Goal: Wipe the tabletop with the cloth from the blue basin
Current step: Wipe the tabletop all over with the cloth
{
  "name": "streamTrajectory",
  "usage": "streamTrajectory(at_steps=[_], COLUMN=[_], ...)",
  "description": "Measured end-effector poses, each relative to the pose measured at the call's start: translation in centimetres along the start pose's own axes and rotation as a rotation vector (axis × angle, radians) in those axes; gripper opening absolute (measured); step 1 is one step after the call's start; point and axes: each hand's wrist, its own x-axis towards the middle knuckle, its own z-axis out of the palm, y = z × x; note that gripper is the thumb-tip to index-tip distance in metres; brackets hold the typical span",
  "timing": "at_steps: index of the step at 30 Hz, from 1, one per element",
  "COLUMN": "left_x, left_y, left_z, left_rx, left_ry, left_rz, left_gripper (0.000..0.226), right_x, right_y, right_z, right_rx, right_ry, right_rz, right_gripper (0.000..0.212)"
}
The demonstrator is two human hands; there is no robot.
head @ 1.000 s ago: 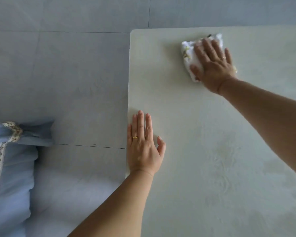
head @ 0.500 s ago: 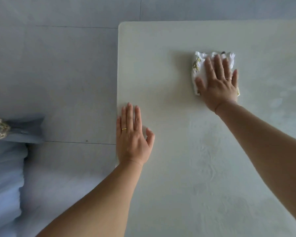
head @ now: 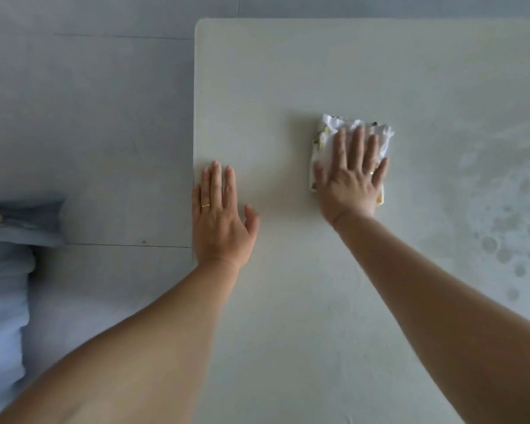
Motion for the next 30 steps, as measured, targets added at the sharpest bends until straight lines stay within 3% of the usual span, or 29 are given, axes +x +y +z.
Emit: streamTrajectory(at_steps=[4,9,13,16,21,23,27,30], left_x=[-0.1,0.0,-0.9,-4.6,-10.5,-10.5,-10.5,-10.4], left_y=[0.2,0.2,0.5,2.2,3.0,2.6,2.9,3.0], left_z=[0.1,0.3,0.1,0.0,1.4,1.8,1.7,1.4], left_rx=[-0.016,0.056,0.128,0.058,-0.006,-0.001,0.024,0.067], left_ry=[0.018,-0.038,-0.024,-0.002,-0.069,-0.055,-0.089,-0.117], left_rz=[-0.002,-0.006,0.013,0.070,0.202,0.205,0.193,0.177], left_gripper=[0.070,0.066,0.064,0.064,0.063,0.065,0.067,0.067], right_x=[-5.3,-5.2,-5.1,-4.6,-2.9,-2.2,-5.3,-10.1], right_y=[-0.9,0.0,-1.6,-1.5,2.4,4.8,3.1,0.8], right_z=[0.8,-0.4,-0.8,-0.3,-0.5,-1.1,0.5,1.7], right_rx=[-0.087,-0.071,-0.091,-0.110,-0.204,-0.169,-0.023,-0.060], right_ry=[-0.087,-0.167,-0.065,-0.113,-0.097,-0.055,-0.003,-0.061], right_rz=[-0.329,-0.315,-0.330,-0.322,-0.571,-0.508,-0.078,-0.209], right_gripper=[0.062,0.062,0.060,0.058,0.058,0.057,0.060,0.064])
